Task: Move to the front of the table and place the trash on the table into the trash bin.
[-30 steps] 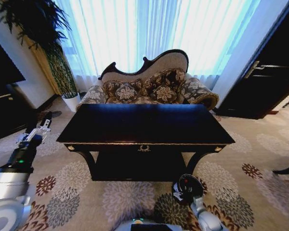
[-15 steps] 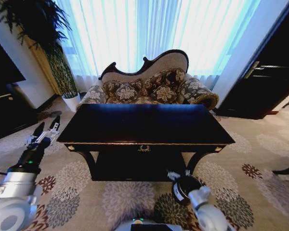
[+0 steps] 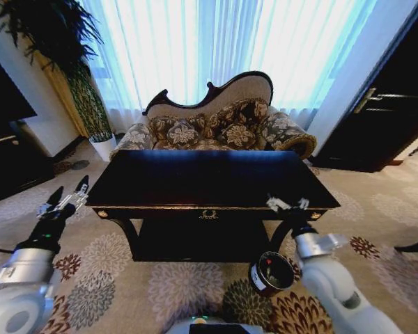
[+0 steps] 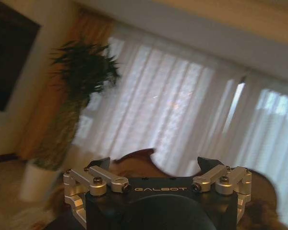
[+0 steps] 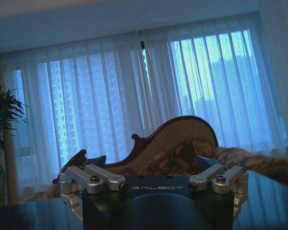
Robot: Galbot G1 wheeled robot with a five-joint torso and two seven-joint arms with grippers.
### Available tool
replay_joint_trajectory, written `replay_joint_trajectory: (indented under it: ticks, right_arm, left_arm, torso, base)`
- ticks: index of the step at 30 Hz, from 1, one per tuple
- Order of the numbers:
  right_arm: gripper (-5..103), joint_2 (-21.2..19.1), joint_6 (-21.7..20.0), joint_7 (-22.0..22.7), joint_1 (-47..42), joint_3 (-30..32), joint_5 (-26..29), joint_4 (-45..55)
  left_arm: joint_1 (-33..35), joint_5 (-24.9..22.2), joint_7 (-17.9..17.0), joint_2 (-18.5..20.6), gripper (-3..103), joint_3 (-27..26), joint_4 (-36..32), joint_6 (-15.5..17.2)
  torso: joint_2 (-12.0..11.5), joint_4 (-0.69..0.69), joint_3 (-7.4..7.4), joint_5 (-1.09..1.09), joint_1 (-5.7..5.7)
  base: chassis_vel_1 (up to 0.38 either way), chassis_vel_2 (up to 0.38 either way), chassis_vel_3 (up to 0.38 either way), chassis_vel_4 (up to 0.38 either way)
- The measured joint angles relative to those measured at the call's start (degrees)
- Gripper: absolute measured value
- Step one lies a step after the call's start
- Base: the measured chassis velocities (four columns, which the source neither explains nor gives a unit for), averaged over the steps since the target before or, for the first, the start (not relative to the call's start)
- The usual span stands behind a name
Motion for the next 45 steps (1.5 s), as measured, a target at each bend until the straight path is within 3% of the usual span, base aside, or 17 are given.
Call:
replay_joint_trajectory:
  ticks: [4, 17, 25, 45]
  right_arm:
    - [100, 0.2, 0.2, -0.9, -0.2, 0.8, -2.7, 0.5]
    - [100, 0.2, 2.1, -4.8, -1.3, 2.1, -5.0, 1.7]
    - [100, 1.1, 0.3, -5.0, -2.3, 1.3, -4.4, 3.3]
    - [100, 2.0, 0.4, -5.2, -2.7, 1.8, -4.5, 2.5]
  left_arm:
    - [0.0, 1.9, -2.5, 0.2, 100, 0.1, 0.4, 0.8]
    - [-0.5, 2.6, -2.1, 1.5, 100, -0.1, 0.7, 1.6]
    - [-1.2, 2.0, -2.2, 1.4, 100, 1.4, 0.0, 2.7]
    - [-1.0, 2.3, -1.9, 0.6, 100, 2.4, 0.0, 2.9]
  torso:
    - [0.0, -0.01, 0.00, 0.01, 0.00]
    - [0.0, -0.01, 0.00, 0.00, 0.00]
    - [0.0, -0.01, 0.00, 0.00, 0.00]
    - [0.0, 0.00, 0.00, -0.01, 0.02]
  base:
    - [0.000, 0.000, 0.000, 0.000]
    - [0.000, 0.000, 0.000, 0.000]
    - [0.000, 0.000, 0.000, 0.000]
    - [0.028, -0.029, -0.027, 0.029]
